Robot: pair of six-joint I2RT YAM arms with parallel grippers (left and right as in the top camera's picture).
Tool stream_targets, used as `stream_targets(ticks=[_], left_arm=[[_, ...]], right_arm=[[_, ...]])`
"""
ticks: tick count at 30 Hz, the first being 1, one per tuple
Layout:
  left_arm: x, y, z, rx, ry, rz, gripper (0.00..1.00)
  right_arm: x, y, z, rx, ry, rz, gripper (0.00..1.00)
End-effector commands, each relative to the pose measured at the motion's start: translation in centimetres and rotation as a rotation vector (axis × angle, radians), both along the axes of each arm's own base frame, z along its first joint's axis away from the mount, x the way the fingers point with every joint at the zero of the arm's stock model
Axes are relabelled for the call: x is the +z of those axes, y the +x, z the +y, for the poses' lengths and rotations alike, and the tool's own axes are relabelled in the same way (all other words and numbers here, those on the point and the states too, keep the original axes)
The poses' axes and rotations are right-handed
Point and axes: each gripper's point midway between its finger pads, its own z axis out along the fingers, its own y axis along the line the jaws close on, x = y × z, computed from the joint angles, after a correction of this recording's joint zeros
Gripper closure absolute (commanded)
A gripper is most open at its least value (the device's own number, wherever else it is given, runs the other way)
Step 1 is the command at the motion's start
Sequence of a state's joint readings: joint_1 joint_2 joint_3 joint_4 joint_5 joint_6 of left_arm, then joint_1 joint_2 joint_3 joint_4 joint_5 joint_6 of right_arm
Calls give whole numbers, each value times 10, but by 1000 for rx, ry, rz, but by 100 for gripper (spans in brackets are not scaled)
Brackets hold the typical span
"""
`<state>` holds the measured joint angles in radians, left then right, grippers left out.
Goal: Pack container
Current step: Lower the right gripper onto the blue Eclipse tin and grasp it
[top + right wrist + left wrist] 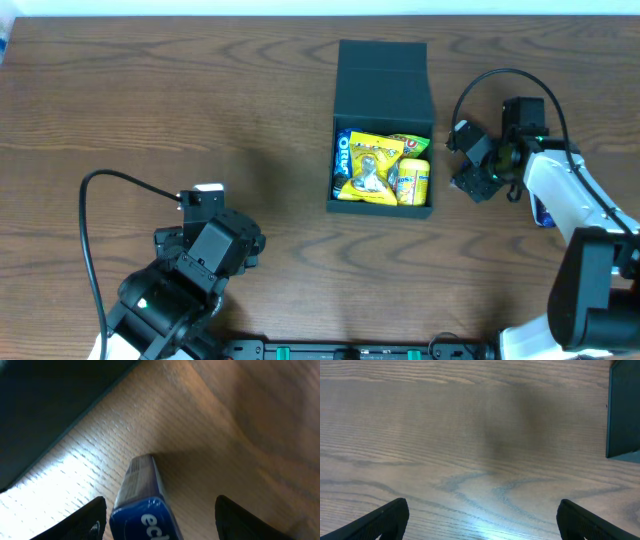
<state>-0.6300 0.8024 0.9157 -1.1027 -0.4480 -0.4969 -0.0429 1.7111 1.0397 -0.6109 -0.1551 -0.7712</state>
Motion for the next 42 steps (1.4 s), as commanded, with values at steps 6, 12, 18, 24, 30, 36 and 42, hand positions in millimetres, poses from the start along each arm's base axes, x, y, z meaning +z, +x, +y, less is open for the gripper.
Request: stream_targets(ticks=[6, 12, 18, 24, 30, 36, 42], left_arm=[[-1, -1, 2, 3, 8, 3, 5], [-1, -1, 2, 3, 8, 3, 5], [-1, -1, 2, 3, 8, 3, 5], [-1, -1, 2, 3, 8, 3, 5], [-1, -1, 2, 3, 8, 3, 5], [-1, -1, 2, 3, 8, 3, 5], [-1, -1, 2, 3, 8, 3, 5]], right_arm=[[-1, 2, 4, 2, 59, -5, 41], [-1, 3, 4, 1, 59, -9, 60], [-1, 2, 4, 1, 59, -7, 65], [-1, 2, 4, 1, 59, -5, 71], [-1, 2, 4, 0, 57, -4, 87], [-1, 1, 4, 0, 56, -2, 95], [0, 3, 4, 0, 56, -10, 99]])
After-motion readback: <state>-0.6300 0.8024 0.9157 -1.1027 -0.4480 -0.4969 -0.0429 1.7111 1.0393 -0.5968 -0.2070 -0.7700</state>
